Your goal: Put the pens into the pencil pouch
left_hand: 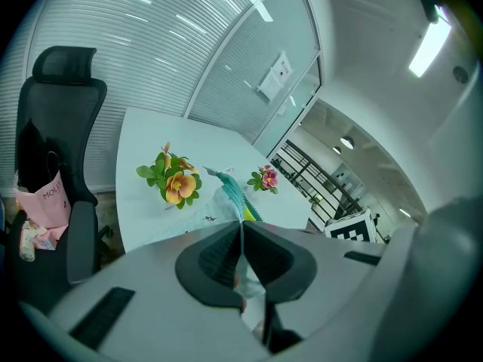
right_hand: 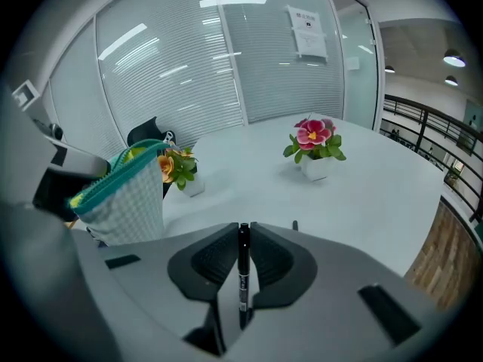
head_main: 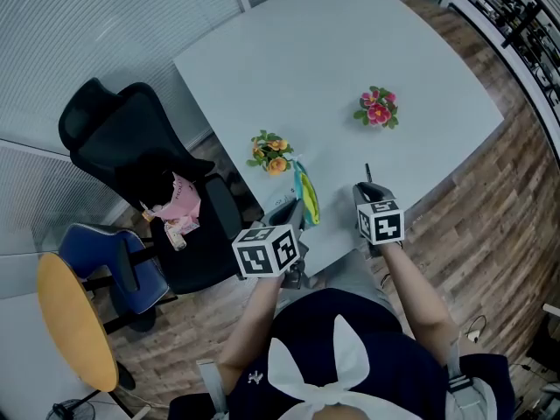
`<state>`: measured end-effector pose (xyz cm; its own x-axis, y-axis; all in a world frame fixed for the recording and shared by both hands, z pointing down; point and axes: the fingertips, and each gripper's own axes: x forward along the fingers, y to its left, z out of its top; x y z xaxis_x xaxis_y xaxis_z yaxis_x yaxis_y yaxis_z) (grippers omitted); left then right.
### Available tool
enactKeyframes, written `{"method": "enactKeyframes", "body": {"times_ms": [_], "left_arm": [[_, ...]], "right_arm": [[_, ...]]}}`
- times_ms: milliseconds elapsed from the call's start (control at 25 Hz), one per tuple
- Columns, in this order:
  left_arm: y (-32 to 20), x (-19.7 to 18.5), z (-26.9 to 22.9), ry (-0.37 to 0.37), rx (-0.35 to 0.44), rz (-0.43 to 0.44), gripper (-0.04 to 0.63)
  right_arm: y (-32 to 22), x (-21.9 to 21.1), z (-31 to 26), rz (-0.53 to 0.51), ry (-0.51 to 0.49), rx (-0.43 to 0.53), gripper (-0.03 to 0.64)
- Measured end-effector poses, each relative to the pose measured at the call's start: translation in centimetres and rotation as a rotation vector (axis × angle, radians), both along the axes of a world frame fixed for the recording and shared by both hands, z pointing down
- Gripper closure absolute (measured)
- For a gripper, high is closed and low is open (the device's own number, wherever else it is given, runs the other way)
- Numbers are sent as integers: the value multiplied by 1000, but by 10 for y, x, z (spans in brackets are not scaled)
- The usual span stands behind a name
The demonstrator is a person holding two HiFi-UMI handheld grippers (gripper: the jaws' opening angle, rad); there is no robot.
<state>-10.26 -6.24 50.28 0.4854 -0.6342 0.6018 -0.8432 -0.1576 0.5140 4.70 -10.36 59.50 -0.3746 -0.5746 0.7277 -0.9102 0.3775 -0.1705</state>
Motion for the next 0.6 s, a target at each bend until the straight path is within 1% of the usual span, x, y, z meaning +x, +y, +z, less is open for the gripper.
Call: {"method": "enactKeyframes", "body": {"times_ms": [400, 600], "left_arm": [[3, -8, -1, 19, -2, -5, 566], [5, -12, 0, 29, -4, -1, 566]], "right_arm": [[-3, -6, -48, 32, -63, 123, 565], [-4, -12, -68, 41, -96, 163, 565]]}}
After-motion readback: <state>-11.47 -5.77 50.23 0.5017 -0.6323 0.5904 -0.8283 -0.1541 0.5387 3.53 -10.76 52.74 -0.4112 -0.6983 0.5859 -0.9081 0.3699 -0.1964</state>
